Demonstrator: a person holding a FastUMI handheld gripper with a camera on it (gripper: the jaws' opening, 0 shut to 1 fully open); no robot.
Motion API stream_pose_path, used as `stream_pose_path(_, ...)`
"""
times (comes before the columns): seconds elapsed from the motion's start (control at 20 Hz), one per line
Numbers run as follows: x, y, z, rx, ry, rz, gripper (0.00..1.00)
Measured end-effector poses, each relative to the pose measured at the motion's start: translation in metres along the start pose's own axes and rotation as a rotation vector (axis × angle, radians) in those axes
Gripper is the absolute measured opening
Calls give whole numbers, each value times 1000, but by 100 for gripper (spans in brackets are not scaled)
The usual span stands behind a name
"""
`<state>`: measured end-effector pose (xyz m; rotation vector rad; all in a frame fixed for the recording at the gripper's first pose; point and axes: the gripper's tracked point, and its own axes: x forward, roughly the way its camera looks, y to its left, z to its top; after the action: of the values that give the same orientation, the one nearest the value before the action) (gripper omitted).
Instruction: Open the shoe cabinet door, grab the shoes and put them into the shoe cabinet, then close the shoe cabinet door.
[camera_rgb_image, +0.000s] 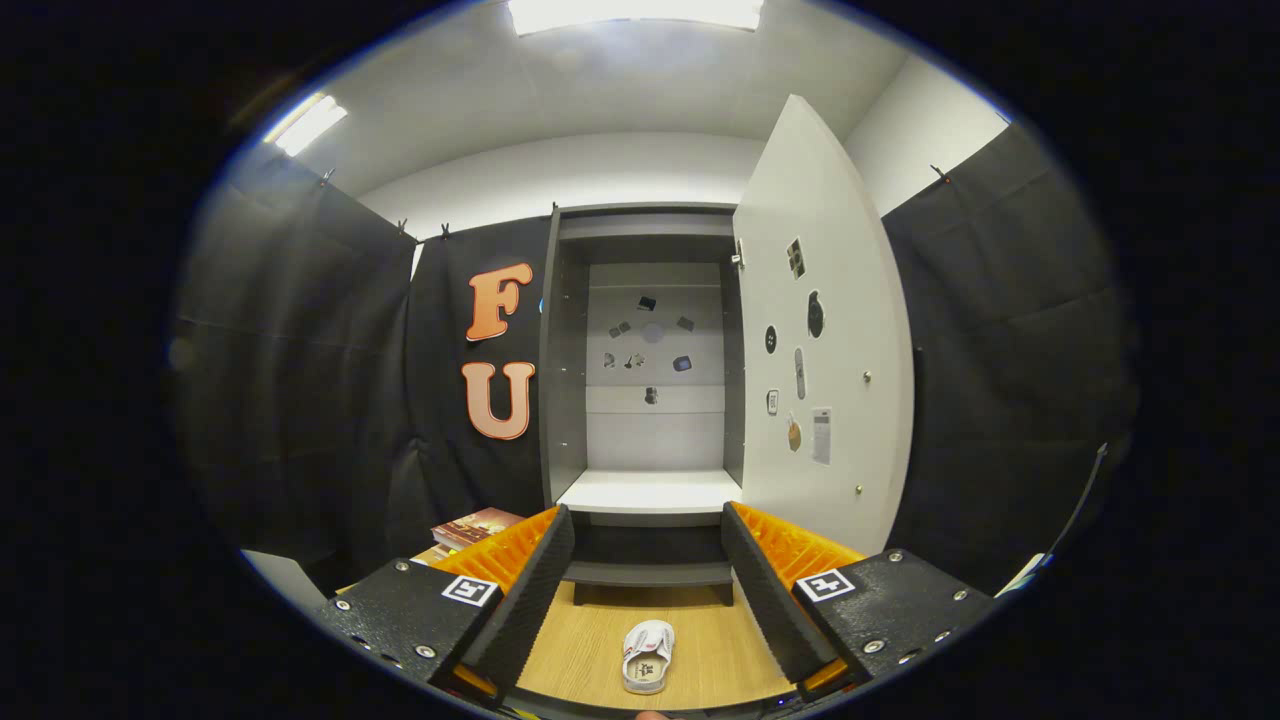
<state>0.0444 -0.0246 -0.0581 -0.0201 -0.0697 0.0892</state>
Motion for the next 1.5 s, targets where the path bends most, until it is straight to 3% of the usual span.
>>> stream_pose_path(0.3, 31, 25, -68, 42, 159, 16, 93)
stream_pose_path(0.85, 65, 52, -254, 105, 543, 16, 93)
stream_pose_path(1.5, 89, 42, -378, 124, 783, -39, 92)
